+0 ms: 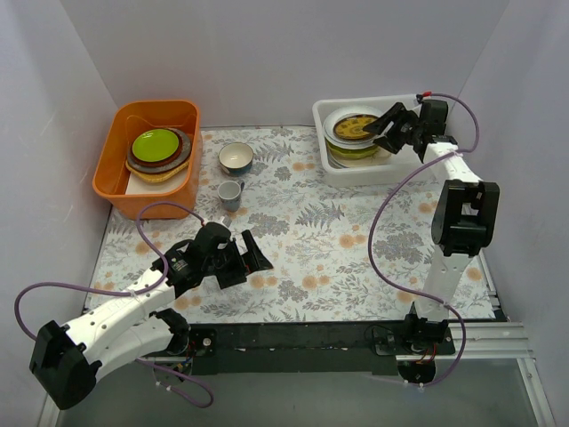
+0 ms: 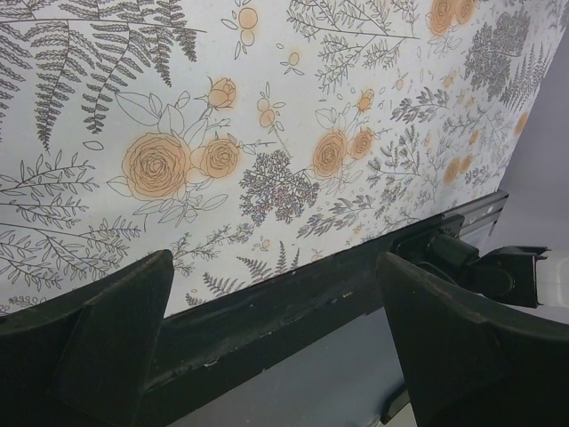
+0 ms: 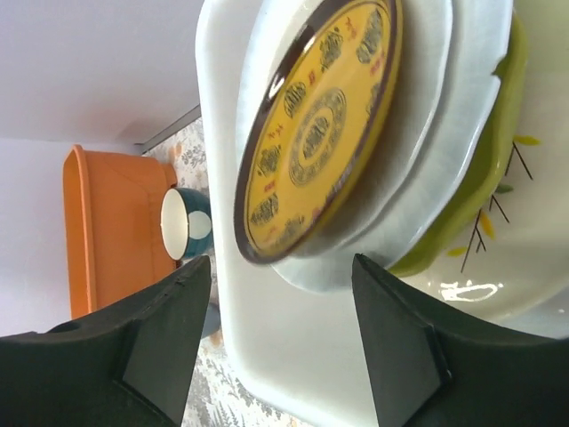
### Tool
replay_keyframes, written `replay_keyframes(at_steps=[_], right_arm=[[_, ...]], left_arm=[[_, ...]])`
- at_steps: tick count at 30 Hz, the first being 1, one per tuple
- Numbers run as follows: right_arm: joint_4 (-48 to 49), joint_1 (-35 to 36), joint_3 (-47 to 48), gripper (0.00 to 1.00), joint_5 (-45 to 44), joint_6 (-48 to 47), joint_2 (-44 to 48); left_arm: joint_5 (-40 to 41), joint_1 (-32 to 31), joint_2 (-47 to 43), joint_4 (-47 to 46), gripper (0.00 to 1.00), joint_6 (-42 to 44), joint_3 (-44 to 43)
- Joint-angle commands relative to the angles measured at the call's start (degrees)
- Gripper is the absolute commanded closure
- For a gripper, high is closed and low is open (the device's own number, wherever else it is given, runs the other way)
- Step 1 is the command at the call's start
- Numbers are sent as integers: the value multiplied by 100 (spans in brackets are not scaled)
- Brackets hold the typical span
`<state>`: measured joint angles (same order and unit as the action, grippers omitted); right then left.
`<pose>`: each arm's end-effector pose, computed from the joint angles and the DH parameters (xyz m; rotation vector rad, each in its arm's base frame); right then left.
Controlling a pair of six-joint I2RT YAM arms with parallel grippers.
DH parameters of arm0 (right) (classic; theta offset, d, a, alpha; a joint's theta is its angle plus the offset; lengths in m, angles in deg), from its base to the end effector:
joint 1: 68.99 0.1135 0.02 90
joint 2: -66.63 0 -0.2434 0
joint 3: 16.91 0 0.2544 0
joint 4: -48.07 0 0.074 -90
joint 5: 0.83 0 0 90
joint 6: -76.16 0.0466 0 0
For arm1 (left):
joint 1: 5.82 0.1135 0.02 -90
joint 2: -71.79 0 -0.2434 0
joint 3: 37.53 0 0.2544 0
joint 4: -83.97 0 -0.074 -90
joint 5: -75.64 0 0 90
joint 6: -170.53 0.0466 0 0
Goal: Place the plates into the plastic bin on the countertop
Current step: Place the plate in the plastic bin, then reset both arms
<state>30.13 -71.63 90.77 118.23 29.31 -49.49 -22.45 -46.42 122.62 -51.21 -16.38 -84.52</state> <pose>0.4821 0.0004 0.2437 0.5003 2.0426 0.9507 0.1472 -0.1348 0.1950 -1.2620 2.5171 -1.0619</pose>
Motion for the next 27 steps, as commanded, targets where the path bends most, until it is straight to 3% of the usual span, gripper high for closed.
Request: replay_keyframes(at_steps=[1, 7, 17, 27], right_arm=[[-292, -62, -403, 25, -164, -325, 404], [-502, -71, -421, 23, -41, -484, 589], [-203, -194, -1537, 23, 30, -712, 1784], [-572, -211, -2592, 10, -348, -1335, 3427]], left_arm=[[-52, 34, -117, 29, 2, 31, -49], [-78, 35, -47, 116, 2, 110, -164], [-25, 34, -100, 327, 2, 356, -330], [-104, 35, 489, 512, 2, 840, -646]])
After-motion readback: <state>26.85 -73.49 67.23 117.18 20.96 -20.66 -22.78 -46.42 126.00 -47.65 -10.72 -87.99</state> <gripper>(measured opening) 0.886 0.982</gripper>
